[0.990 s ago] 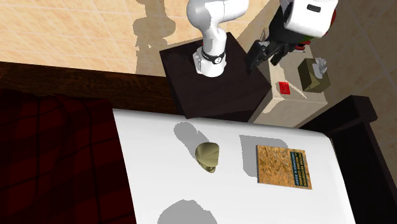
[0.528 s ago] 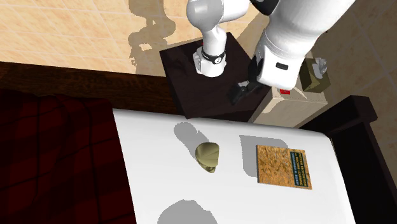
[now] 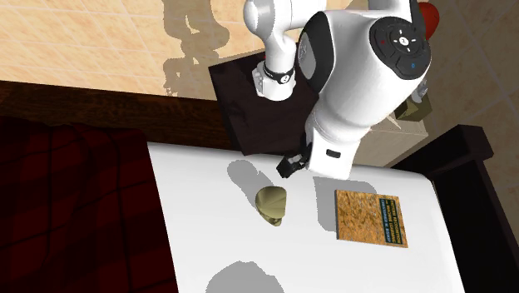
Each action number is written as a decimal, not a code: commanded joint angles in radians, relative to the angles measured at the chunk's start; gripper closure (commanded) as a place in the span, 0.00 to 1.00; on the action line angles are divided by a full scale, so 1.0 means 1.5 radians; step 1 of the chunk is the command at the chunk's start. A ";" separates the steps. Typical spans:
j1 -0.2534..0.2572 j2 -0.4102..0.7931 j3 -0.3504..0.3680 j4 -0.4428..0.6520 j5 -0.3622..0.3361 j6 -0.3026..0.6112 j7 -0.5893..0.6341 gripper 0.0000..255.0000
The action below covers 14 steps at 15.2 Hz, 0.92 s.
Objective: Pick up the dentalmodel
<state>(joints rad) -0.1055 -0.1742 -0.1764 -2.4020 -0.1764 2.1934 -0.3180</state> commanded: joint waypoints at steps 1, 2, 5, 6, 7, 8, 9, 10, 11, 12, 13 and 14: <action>-0.006 0.050 -0.012 0.018 0.002 0.034 -0.021 0.00; -0.009 0.075 -0.017 0.030 0.005 0.048 -0.032 0.00; -0.020 0.152 -0.030 0.071 0.019 0.086 -0.065 0.00; -0.024 0.178 -0.033 0.086 0.024 0.097 -0.077 0.00; -0.029 0.203 -0.035 0.102 0.030 0.107 -0.088 0.00; -0.034 0.229 -0.036 0.118 0.037 0.116 -0.100 0.00; -0.039 0.255 -0.037 0.136 0.043 0.124 -0.111 0.00; -0.044 0.275 -0.037 0.150 0.048 0.130 -0.120 0.00; -0.045 0.282 -0.036 0.149 0.049 0.138 -0.120 0.00; -0.046 0.288 -0.036 0.148 0.051 0.146 -0.120 0.00; -0.046 0.295 -0.035 0.146 0.052 0.154 -0.120 0.00; -0.047 0.302 -0.034 0.145 0.053 0.162 -0.120 0.00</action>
<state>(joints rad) -0.1734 0.2646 -0.2288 -2.1843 -0.0996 2.4217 -0.4959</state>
